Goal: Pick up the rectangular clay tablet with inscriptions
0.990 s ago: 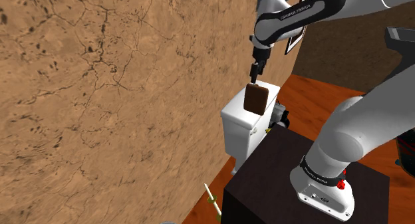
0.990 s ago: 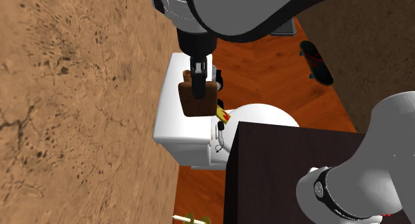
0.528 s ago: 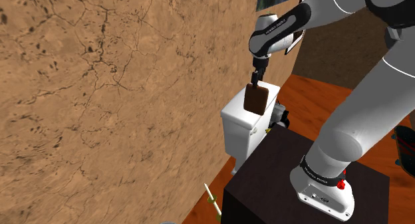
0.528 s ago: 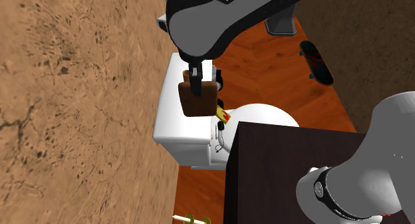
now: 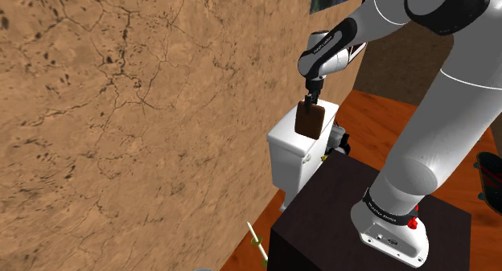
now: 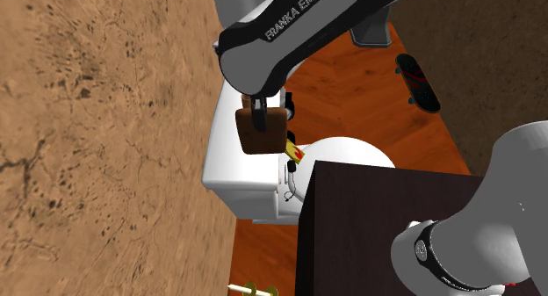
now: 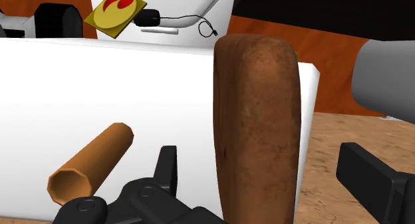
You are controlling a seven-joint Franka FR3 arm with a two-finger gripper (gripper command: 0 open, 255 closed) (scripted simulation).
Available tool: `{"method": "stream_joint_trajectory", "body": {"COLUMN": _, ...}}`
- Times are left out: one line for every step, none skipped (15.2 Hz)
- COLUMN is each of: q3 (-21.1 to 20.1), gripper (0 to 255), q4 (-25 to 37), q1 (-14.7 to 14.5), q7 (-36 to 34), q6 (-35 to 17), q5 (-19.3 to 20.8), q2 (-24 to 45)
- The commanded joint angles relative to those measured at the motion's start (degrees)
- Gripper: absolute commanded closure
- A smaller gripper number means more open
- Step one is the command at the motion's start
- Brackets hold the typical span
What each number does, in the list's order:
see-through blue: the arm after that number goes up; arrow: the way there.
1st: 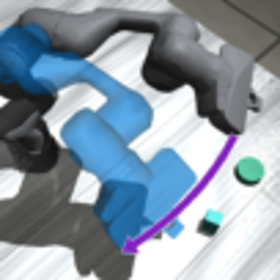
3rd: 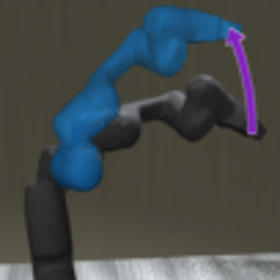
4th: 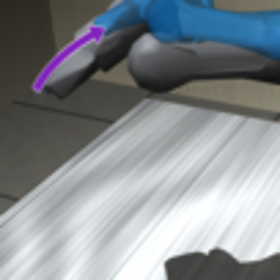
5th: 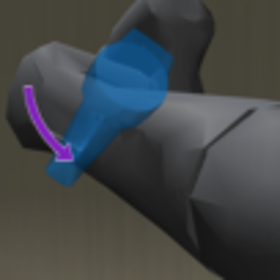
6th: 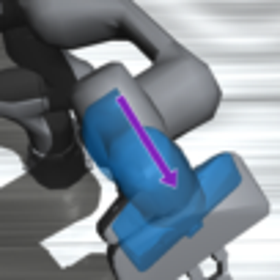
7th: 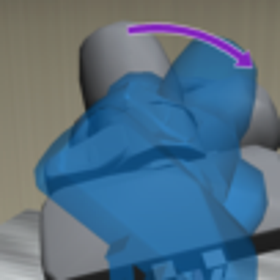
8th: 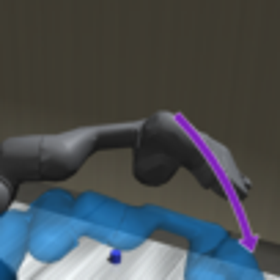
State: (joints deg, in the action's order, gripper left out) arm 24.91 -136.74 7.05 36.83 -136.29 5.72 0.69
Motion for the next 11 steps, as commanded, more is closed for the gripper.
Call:
{"method": "stream_joint_trajectory", "body": {"q3": 0.0, "gripper": 0, "q4": -0.4, "q1": 0.1, "q7": 0.5, "q6": -1.8, "q5": -0.7, "q2": 1.4}}
{"method": "stream_joint_trajectory", "body": {"q3": 0.0, "gripper": 0, "q4": -0.6, "q1": 0.1, "q7": 0.6, "q6": -2.2, "q5": -0.8, "q2": 1.8}}
{"method": "stream_joint_trajectory", "body": {"q3": 0.0, "gripper": 0, "q4": -0.6, "q1": 0.1, "q7": 0.6, "q6": -2.2, "q5": -0.8, "q2": 1.7}}
{"method": "stream_joint_trajectory", "body": {"q3": 0.0, "gripper": 255, "q4": -0.5, "q1": 0.1, "q7": 0.5, "q6": -2.1, "q5": -0.8, "q2": 1.7}}
{"method": "stream_joint_trajectory", "body": {"q3": 0.0, "gripper": 255, "q4": -0.5, "q1": 0.1, "q7": 0.5, "q6": -2.1, "q5": -0.8, "q2": 1.7}}
{"method": "stream_joint_trajectory", "body": {"q3": 0.0, "gripper": 255, "q4": -0.5, "q1": 0.1, "q7": 0.5, "q6": -2.1, "q5": -0.8, "q2": 1.7}}
{"method": "stream_joint_trajectory", "body": {"q3": 0.0, "gripper": 255, "q4": -0.5, "q1": 0.1, "q7": 0.5, "q6": -2.1, "q5": -0.8, "q2": 1.7}}
{"method": "stream_joint_trajectory", "body": {"q3": 0.0, "gripper": 255, "q4": -0.5, "q1": 0.1, "q7": 0.5, "q6": -2.1, "q5": -0.8, "q2": 1.7}}
{"method": "stream_joint_trajectory", "body": {"q3": 0.0, "gripper": 255, "q4": -0.5, "q1": 0.1, "q7": 0.5, "q6": -2.1, "q5": -0.8, "q2": 1.7}}
{"method": "stream_joint_trajectory", "body": {"q3": 0.0, "gripper": 255, "q4": -0.5, "q1": 0.1, "q7": 0.5, "q6": -2.1, "q5": -0.8, "q2": 1.7}}
{"method": "stream_joint_trajectory", "body": {"q3": 0.0, "gripper": 255, "q4": -0.5, "q1": 0.1, "q7": 0.5, "q6": -2.1, "q5": -0.8, "q2": 1.7}}
